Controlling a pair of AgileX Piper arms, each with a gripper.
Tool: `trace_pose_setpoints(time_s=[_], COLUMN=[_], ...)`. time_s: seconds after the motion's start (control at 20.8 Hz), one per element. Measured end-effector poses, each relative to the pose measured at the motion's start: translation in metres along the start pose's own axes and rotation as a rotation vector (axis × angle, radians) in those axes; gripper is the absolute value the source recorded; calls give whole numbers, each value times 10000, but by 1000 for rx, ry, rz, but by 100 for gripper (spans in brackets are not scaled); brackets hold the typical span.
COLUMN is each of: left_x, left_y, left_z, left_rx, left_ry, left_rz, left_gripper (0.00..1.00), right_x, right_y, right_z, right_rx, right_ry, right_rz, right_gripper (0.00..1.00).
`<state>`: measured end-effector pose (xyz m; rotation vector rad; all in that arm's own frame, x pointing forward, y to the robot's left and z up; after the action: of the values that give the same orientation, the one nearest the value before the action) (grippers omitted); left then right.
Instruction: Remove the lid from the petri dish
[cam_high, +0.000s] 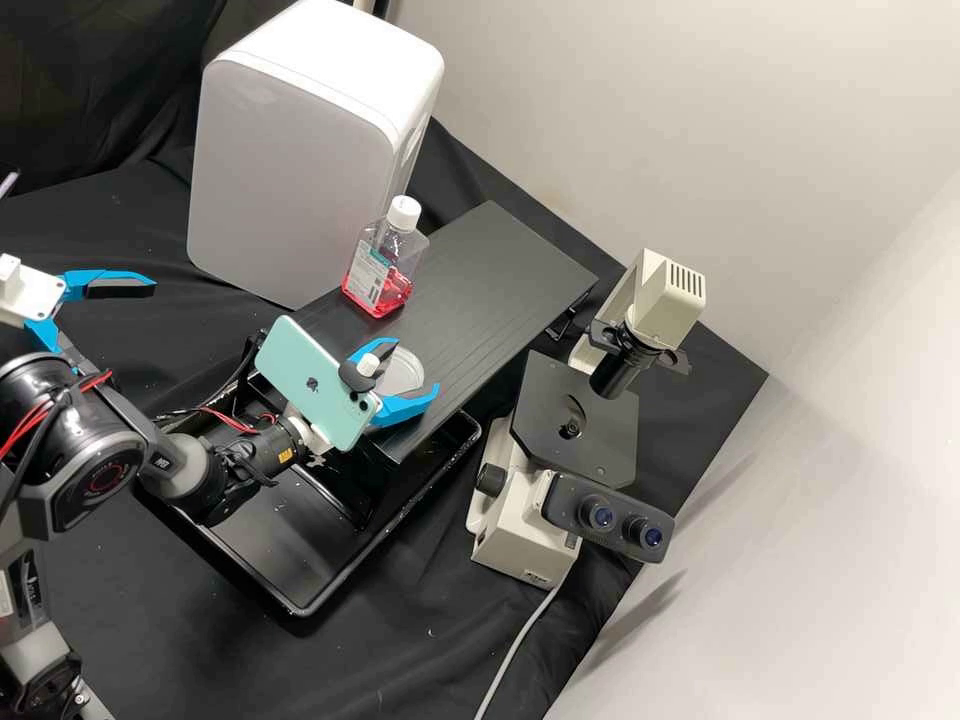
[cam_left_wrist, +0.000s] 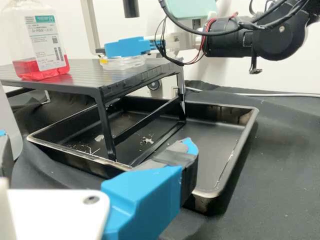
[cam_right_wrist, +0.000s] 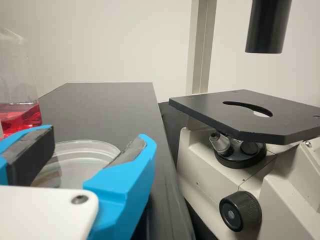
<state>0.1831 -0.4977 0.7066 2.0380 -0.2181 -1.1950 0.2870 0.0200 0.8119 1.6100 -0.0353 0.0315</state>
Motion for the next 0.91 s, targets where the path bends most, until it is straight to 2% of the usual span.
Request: trace_pose_setpoints(time_s=[0.91], left_x=[3], left_y=[3], left_z=[-1], left_rx=[2], left_ry=[-1], left_rz=[1], left_gripper=[100], right_x=[-9], right_y=[27], right_z=[-29], right_rx=[0], right_ry=[11], right_rz=[11], right_gripper=[100])
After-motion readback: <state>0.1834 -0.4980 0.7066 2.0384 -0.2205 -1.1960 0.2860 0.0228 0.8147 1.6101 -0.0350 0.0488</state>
